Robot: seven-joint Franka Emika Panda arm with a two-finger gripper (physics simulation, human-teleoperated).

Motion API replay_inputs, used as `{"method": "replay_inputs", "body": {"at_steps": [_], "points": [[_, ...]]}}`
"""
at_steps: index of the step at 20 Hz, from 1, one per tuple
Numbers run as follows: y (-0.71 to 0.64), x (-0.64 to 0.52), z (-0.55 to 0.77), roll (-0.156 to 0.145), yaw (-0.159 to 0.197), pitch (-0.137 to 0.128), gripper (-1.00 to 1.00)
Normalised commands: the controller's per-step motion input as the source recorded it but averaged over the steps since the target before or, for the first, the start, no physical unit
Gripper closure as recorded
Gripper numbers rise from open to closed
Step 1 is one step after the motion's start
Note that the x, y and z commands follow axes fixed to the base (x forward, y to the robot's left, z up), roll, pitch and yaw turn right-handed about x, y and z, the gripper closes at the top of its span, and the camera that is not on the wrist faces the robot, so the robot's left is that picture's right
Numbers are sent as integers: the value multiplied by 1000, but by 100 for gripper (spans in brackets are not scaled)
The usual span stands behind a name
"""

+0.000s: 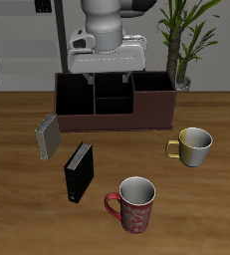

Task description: Place the black book into the back desk caddy's front compartment

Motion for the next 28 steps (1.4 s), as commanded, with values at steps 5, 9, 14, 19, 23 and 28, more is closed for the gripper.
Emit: {"method": "replay_inputs", "body": {"at_steps": [5, 9, 14, 19, 23, 28], "points": [[-296, 253, 65, -40, -22, -12, -100], [-384, 237, 88, -48, 16, -44, -100], [-428, 294, 8, -16, -5, -39, -100], [-306, 232, -47, -8, -50, 6, -100], [-145, 205, -71, 35, 1, -22, -100], [1, 126, -151, 28, -6, -34, -100]]}}
